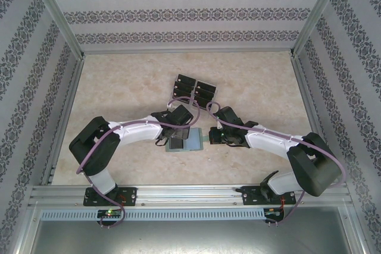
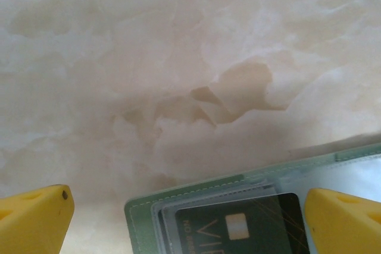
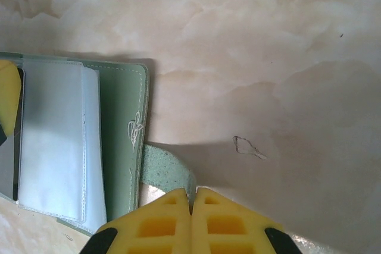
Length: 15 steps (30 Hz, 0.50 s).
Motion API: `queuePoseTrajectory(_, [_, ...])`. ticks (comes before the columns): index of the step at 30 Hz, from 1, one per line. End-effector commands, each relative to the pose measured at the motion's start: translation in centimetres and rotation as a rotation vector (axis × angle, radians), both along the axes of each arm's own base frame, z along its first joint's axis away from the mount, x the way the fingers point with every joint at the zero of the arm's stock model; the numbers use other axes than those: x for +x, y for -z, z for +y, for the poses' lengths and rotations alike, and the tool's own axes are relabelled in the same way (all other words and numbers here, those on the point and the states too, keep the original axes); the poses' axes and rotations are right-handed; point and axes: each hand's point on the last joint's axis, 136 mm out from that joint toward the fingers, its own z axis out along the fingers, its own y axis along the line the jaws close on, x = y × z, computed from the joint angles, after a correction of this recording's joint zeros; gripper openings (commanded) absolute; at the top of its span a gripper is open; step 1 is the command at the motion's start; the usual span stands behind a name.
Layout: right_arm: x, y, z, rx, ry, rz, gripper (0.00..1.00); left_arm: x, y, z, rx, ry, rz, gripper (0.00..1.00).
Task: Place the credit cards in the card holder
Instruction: Insert the credit card into the card slot.
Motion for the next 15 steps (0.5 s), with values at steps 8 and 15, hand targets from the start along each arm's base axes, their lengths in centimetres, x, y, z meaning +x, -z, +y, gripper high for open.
queuePoseTrajectory(8, [-0.1,0.6,-0.5,-0.015,-0.005,0.003,0.00,-0.3,1.1,0.9,0.001,-0.002,0.013,1.00])
queuePoseTrajectory(15, [0.0,0.5,-0.7,-0.017,-0.002,0.000,0.00,-0.6,0.8,2.6,0.034,-0.042,0.003,1.00])
